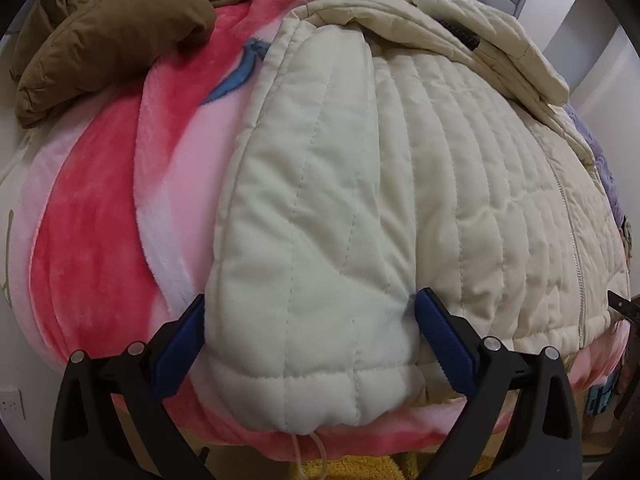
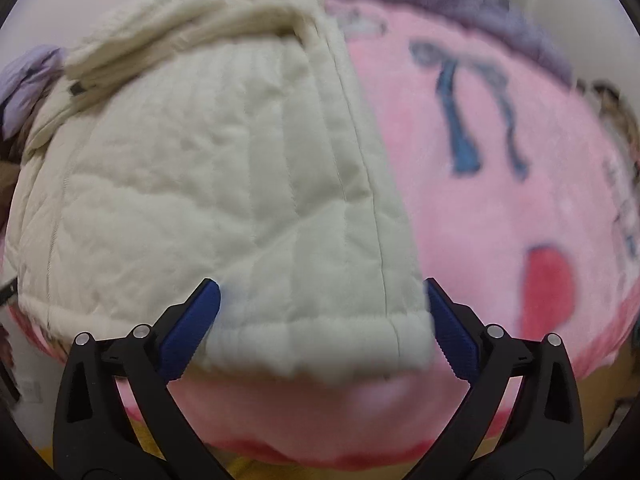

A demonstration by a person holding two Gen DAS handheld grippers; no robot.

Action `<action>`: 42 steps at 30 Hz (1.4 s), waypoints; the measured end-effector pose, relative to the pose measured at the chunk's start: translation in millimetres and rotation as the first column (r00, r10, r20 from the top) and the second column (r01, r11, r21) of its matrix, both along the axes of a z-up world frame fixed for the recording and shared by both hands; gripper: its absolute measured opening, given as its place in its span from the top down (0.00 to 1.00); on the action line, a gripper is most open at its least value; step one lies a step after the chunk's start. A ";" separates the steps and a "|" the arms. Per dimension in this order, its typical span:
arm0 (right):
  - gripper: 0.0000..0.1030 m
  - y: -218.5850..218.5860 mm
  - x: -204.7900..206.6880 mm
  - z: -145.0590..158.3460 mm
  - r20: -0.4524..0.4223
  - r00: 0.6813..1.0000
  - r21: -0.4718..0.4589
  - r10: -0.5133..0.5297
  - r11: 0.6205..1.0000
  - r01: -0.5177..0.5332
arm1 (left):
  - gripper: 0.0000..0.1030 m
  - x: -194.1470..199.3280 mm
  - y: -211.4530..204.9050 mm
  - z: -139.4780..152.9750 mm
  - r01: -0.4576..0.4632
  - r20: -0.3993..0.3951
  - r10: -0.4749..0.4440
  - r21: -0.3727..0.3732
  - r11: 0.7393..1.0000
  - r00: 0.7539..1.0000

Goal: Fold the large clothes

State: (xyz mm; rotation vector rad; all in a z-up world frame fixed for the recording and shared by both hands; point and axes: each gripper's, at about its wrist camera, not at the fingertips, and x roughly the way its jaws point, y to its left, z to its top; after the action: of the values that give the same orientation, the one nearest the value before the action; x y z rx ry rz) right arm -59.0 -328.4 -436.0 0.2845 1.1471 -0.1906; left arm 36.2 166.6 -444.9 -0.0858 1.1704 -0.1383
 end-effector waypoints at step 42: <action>0.74 -20.6 207.5 249.7 0.133 0.991 0.064 0.028 0.997 -0.037 | 0.79 234.9 -39.5 212.5 0.052 0.060 -0.049 -0.050 0.997 0.997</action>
State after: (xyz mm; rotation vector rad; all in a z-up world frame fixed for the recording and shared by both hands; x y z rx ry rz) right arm 148.5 -349.0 -186.4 0.3325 1.0275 -0.1036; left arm 271.0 127.1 -232.4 -0.0966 1.1106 -0.2144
